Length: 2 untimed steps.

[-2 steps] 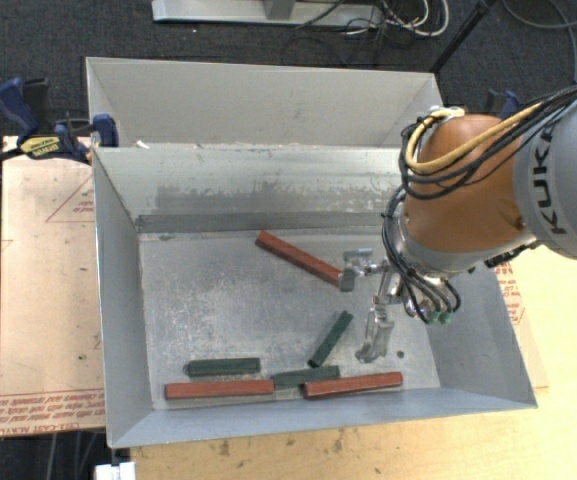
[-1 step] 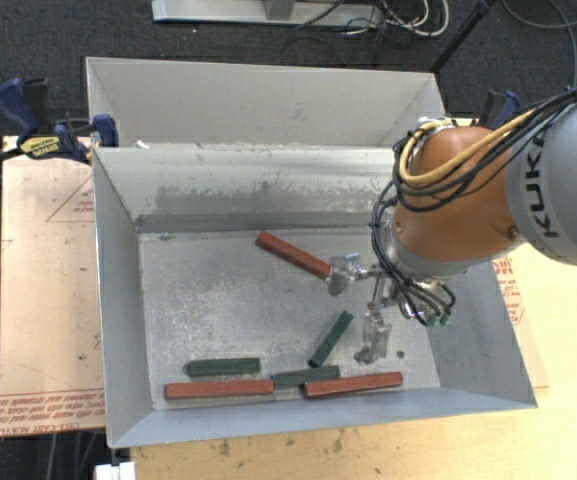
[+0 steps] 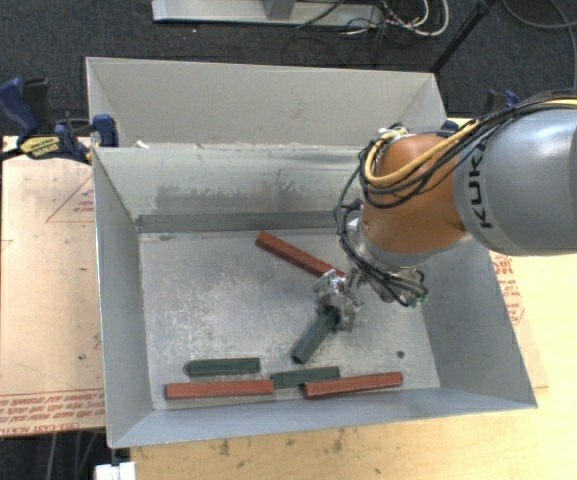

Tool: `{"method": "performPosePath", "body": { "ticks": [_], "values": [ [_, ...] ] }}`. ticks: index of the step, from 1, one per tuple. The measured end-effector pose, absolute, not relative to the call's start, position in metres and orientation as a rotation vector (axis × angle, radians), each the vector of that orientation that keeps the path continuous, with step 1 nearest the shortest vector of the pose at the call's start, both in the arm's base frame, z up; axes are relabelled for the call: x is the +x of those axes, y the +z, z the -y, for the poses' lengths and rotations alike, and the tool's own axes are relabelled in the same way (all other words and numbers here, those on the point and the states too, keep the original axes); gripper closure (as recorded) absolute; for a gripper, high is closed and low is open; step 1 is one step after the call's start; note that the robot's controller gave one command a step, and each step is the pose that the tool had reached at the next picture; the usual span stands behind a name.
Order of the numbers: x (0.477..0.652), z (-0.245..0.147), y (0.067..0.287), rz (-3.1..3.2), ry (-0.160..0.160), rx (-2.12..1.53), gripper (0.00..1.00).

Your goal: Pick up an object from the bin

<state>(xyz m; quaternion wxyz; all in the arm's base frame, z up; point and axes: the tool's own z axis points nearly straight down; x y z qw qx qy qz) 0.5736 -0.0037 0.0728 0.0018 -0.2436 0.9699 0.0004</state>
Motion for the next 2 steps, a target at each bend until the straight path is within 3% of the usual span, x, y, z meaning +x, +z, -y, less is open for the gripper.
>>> {"method": "performPosePath", "body": {
  "ticks": [1,2],
  "values": [
    [0.5734,0.0036,0.0726,-3.044,0.002,-0.765,0.0],
    [0.5734,0.0037,0.0727,-3.044,0.002,-0.765,1.0]
  ]
}}
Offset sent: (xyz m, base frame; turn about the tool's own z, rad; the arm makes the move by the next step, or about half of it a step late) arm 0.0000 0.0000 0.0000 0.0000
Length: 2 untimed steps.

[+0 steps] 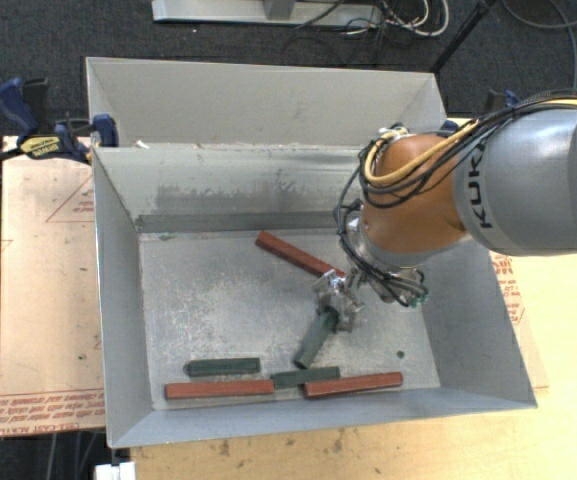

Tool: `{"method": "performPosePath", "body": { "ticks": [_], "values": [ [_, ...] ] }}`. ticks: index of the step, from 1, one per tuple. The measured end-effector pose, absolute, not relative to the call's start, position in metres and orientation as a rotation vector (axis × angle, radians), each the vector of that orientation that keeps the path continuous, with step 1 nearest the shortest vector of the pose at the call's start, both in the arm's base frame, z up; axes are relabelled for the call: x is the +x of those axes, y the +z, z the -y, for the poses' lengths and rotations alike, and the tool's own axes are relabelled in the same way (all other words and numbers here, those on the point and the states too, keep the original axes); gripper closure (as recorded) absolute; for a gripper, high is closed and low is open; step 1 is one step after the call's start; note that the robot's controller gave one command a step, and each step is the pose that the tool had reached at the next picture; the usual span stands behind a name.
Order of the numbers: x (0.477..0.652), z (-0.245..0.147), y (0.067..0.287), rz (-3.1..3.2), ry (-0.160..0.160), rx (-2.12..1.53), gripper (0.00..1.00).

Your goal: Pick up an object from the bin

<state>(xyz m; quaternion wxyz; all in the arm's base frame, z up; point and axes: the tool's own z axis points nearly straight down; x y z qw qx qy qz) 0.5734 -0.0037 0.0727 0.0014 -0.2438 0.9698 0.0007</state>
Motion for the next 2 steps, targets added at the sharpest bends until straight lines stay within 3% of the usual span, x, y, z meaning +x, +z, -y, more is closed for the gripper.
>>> {"method": "performPosePath", "body": {
  "ticks": [1,2],
  "values": [
    [0.5734,0.0036,0.0726,-3.044,0.003,-0.765,0.0],
    [0.5736,0.0038,0.0729,-3.044,0.002,-0.765,1.0]
  ]
}}
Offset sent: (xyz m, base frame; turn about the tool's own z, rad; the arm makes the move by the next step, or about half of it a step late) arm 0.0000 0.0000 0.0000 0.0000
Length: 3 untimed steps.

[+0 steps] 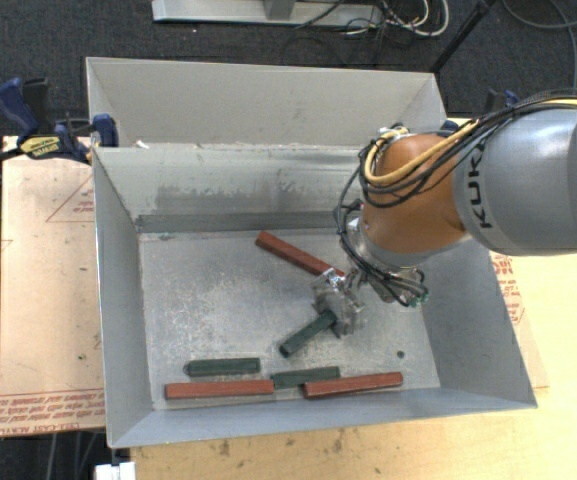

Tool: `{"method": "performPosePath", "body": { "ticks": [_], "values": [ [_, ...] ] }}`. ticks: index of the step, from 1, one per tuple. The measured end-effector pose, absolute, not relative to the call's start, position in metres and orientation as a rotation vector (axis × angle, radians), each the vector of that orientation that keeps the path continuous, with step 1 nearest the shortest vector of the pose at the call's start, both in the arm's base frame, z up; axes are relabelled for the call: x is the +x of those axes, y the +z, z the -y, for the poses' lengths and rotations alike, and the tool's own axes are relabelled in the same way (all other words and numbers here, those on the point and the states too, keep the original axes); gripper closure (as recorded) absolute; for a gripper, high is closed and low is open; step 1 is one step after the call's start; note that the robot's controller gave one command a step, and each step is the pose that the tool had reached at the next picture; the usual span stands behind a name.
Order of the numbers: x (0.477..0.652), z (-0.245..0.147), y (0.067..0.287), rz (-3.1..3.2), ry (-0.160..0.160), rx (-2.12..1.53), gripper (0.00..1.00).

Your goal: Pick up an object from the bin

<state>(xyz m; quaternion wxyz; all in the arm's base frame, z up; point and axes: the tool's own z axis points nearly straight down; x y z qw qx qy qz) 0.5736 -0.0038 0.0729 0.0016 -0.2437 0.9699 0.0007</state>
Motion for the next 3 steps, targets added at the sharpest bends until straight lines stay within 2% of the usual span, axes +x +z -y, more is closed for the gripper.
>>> {"method": "performPosePath", "body": {
  "ticks": [2,3],
  "values": [
    [0.573,0.004,0.074,-3.044,0.003,-0.766,1.0],
    [0.59,0.011,0.113,-3.024,-0.001,-0.819,1.0]
  ]
}}
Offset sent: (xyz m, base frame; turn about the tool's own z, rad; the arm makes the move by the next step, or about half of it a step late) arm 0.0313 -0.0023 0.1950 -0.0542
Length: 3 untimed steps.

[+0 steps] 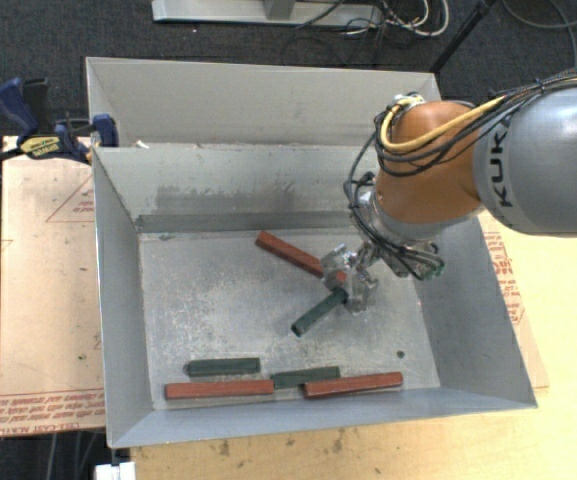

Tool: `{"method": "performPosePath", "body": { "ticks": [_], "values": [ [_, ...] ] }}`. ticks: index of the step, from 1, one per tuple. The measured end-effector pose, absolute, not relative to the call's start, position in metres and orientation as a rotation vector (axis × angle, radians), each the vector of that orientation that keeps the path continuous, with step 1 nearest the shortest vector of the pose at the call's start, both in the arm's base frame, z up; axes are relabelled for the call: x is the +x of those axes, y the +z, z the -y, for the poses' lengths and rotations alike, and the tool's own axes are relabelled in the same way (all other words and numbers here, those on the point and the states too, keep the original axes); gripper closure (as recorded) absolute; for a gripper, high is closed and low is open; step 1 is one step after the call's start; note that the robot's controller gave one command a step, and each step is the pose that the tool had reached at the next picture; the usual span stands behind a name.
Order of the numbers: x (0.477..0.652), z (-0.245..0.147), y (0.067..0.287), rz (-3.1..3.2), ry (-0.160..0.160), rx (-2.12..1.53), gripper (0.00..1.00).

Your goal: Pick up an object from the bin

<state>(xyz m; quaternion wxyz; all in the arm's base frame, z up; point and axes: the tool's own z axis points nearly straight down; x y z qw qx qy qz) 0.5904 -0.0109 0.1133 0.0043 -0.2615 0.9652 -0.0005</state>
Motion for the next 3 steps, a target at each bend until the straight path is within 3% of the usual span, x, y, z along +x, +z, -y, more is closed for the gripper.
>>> {"method": "performPosePath", "body": {
  "ticks": [1,2,3],
  "values": [
    [0.571,-0.002,0.195,-3.066,0.002,-0.669,1.0],
    [0.571,-0.001,0.195,-3.067,0.002,-0.668,1.0],
    [0.588,0.016,0.329,-2.891,-0.005,-1.203,1.0]
  ]
}}
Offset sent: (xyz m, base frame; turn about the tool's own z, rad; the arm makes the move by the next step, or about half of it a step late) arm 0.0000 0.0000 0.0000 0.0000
